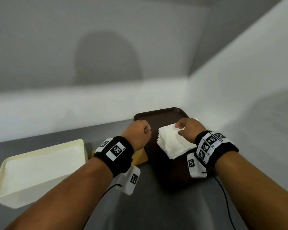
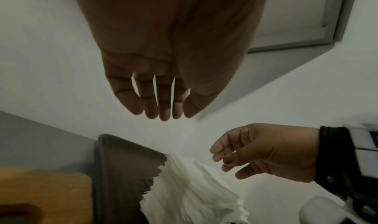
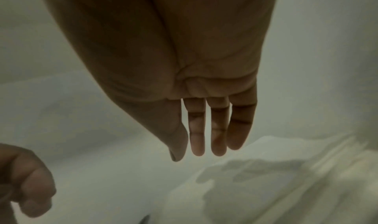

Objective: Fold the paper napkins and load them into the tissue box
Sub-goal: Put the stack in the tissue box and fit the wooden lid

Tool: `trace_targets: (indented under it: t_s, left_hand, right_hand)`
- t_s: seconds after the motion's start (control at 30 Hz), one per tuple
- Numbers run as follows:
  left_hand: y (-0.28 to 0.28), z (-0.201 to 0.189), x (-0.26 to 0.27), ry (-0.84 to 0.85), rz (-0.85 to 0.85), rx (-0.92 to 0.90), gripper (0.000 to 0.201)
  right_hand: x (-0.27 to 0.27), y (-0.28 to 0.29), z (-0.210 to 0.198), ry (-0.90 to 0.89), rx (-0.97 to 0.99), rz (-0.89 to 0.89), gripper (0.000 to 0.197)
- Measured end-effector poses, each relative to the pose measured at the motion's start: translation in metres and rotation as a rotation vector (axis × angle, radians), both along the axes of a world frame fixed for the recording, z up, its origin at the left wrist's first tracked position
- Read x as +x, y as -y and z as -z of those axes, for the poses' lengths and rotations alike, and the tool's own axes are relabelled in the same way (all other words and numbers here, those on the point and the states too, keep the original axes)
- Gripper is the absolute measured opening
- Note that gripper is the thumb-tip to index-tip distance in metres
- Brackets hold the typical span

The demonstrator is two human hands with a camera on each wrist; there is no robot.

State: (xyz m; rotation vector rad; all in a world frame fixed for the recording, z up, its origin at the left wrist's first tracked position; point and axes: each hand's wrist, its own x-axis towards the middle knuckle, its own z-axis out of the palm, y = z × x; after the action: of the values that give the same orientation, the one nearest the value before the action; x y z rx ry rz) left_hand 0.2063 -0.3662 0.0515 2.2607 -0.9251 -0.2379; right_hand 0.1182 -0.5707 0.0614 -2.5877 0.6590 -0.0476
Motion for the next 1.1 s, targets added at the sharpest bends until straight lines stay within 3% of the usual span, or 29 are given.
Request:
trace_targets:
  t_s: [0.17,0.23,0.37,0.47,0.67,0.8,0.93,1.0,1.1]
  left_hand:
    - [0.062,0.021,0.005,0.024,-0.015,0.096,0.015]
    - [0.080,0.029,0.007,0.030,-0.044,0.135,0.027]
    - [0.104,0.043,0.010,0.008,-0.105,0.234,0.047]
    - [0.114,0.054,0.012,0.015,-0.131,0.297,0.045]
    - [0.118,0.053,0.006,0.076,-0.180,0.170,0.024]
    - [0.122,0.042,-0.005,0.075,-0.156,0.003,0.004]
    - [0.124,0.033,-0.016,-0.027,-0.155,-0.260,0.010]
    - [0.122,0.031,-0.019,-0.117,-0.205,-0.377,0.022]
    - [0.115,0.032,-0.020,-0.264,-0.213,-0.436,0.033]
  right_hand:
    - [0.012,0.056,0.009,-0.160,-0.114,-0.063,0.047]
    - [0.019,0.069,0.012,-0.218,-0.154,-0.114,0.060]
    - [0.031,0.079,0.016,-0.308,-0.192,-0.249,0.085]
    - [0.037,0.086,0.021,-0.335,-0.212,-0.279,0.091]
    - [0.034,0.092,0.021,-0.255,-0.282,-0.291,0.060]
    - [0.033,0.093,0.017,-0.199,-0.224,-0.368,0.068]
    - [0.031,0.089,0.004,-0.207,-0.263,-0.451,0.012]
    - [0.026,0.088,-0.008,-0.212,-0.247,-0.453,0.022]
    - [0.021,0.089,-0.021,-0.159,-0.117,-0.444,0.014]
